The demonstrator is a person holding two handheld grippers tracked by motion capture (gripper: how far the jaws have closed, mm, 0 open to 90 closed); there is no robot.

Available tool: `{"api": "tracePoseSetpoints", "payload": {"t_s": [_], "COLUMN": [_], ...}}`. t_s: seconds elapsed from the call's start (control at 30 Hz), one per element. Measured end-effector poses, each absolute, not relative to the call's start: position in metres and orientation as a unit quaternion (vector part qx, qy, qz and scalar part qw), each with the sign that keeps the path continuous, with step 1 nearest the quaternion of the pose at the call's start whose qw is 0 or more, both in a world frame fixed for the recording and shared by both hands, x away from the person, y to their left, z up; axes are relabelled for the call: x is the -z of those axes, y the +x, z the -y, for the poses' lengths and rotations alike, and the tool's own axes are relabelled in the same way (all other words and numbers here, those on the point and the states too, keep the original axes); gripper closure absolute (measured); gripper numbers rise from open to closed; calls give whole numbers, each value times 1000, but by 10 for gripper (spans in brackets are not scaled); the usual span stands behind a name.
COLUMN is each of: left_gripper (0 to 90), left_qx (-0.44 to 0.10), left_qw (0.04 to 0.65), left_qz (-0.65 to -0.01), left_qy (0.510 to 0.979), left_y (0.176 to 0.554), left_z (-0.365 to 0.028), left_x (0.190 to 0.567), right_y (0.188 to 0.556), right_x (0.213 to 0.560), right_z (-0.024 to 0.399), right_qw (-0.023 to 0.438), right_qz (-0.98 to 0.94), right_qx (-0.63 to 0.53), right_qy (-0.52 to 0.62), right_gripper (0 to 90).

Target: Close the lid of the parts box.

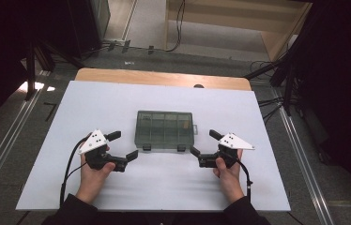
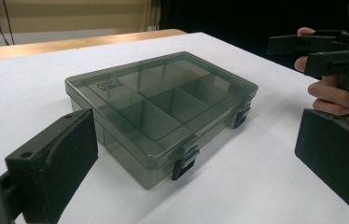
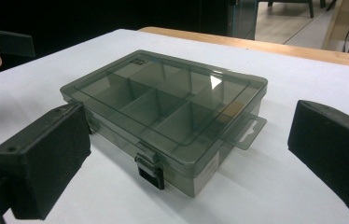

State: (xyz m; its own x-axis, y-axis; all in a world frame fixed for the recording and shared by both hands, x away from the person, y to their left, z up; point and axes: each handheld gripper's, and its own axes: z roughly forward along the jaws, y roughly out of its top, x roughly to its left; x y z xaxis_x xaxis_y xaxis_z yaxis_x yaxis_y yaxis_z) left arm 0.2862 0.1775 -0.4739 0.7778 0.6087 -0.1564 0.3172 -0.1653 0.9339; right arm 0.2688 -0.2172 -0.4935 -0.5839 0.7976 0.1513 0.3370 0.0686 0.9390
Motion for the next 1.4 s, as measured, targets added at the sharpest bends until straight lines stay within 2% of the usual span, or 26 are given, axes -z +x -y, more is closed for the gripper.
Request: {"api": "tracePoseSetpoints", "payload": {"t_s": [1.4], "left_gripper": [0], "left_qx": [-158], "left_qw": [557], "left_qz": [-316], "left_qy": [751], "left_y": [269], "left_z": [-228], "left_x": [471], "right_y": [238], "right_x": [493], "right_z": [271], "right_qw": [239], "right_qz": [-686], "right_qx": [-540], "right_qy": [425], "right_gripper": [0]}}
